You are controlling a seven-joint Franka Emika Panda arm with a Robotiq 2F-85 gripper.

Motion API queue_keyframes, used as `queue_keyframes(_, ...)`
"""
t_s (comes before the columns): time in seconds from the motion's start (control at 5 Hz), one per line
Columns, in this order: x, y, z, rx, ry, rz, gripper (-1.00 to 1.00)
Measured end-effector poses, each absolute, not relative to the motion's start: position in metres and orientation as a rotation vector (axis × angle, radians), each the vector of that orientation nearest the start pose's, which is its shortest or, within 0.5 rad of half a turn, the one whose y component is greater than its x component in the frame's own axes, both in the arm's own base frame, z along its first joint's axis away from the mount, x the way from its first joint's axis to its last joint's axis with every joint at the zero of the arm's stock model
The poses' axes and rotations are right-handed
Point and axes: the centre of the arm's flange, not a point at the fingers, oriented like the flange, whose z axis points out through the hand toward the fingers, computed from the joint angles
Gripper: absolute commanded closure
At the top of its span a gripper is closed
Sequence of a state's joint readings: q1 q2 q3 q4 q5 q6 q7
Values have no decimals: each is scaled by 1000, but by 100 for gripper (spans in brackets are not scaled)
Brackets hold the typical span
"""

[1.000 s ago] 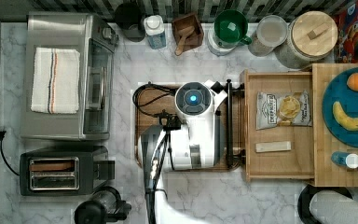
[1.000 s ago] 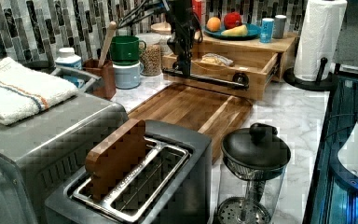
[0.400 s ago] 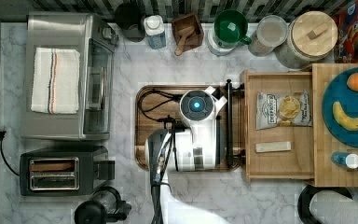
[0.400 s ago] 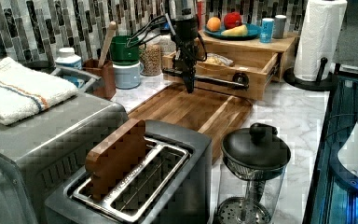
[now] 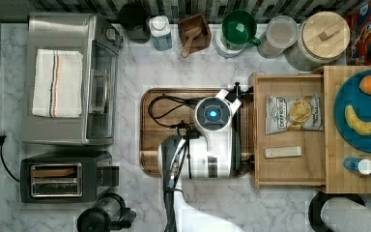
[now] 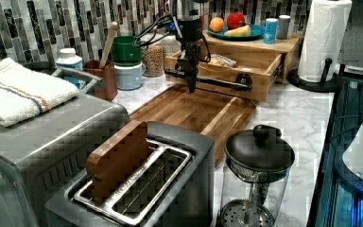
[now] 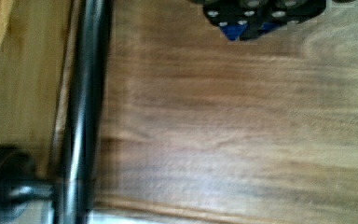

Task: Close the drawer.

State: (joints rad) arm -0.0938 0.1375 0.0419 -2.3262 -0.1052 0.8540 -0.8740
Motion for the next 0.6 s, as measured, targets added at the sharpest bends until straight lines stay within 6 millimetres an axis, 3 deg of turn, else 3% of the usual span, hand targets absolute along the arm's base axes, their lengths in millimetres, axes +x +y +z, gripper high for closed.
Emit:
queue_keyframes(0.2,514,-53,273,-3175,-171,36,100)
queue_keyframes(0.6,497,-121,244,-3145,-80,246,100)
